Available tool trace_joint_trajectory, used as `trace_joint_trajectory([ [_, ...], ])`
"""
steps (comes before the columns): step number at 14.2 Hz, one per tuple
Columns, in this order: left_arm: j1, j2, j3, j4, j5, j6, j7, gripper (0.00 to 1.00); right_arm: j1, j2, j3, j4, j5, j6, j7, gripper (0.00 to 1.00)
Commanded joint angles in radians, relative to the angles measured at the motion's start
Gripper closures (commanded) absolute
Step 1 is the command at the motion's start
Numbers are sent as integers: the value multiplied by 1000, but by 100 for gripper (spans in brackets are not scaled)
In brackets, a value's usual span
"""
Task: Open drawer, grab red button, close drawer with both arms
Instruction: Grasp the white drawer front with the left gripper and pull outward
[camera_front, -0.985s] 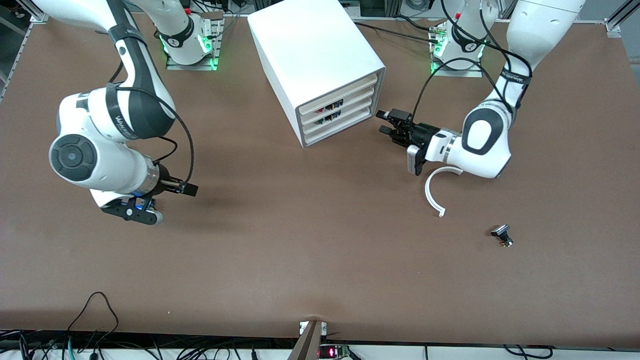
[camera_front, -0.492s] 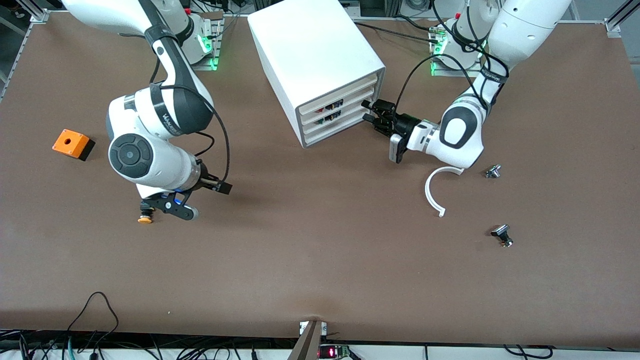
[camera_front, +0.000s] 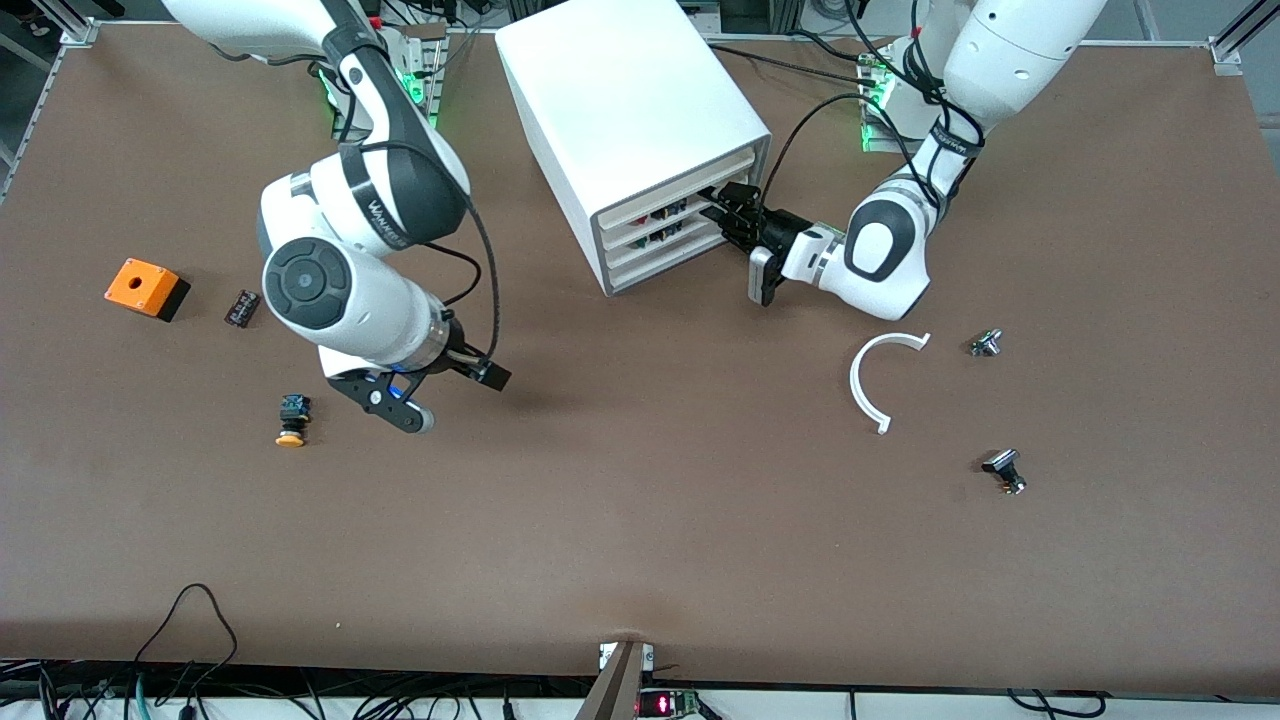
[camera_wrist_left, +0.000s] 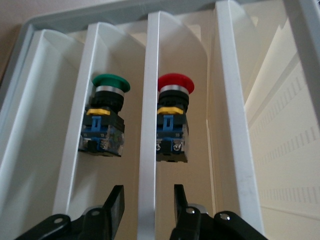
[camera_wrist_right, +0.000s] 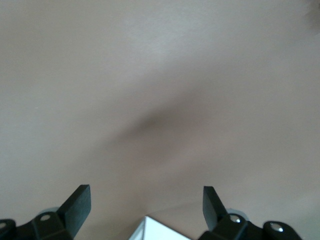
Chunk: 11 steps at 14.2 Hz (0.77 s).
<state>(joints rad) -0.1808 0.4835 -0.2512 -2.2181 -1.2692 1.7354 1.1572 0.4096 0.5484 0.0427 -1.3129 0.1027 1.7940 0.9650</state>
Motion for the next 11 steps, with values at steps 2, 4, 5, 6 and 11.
trace_joint_trajectory([
  [2, -11, 10, -3, -9, -29, 10, 52, 100, 27, 62, -3, 127, 20, -8, 93, 1],
  [4, -2, 12, -2, -2, -27, 10, 50, 100, 50, 73, -4, 167, 44, -8, 139, 1],
  [5, 0, 12, 3, 6, -21, 10, 47, 100, 63, 79, -4, 182, 45, -5, 177, 1],
  [6, 7, 12, 10, 15, -15, 10, 42, 100, 73, 90, -4, 202, 45, -5, 210, 1],
  [11, 96, 43, 20, 138, 150, 10, -34, 100, 124, 114, -4, 248, 45, 37, 368, 1],
])
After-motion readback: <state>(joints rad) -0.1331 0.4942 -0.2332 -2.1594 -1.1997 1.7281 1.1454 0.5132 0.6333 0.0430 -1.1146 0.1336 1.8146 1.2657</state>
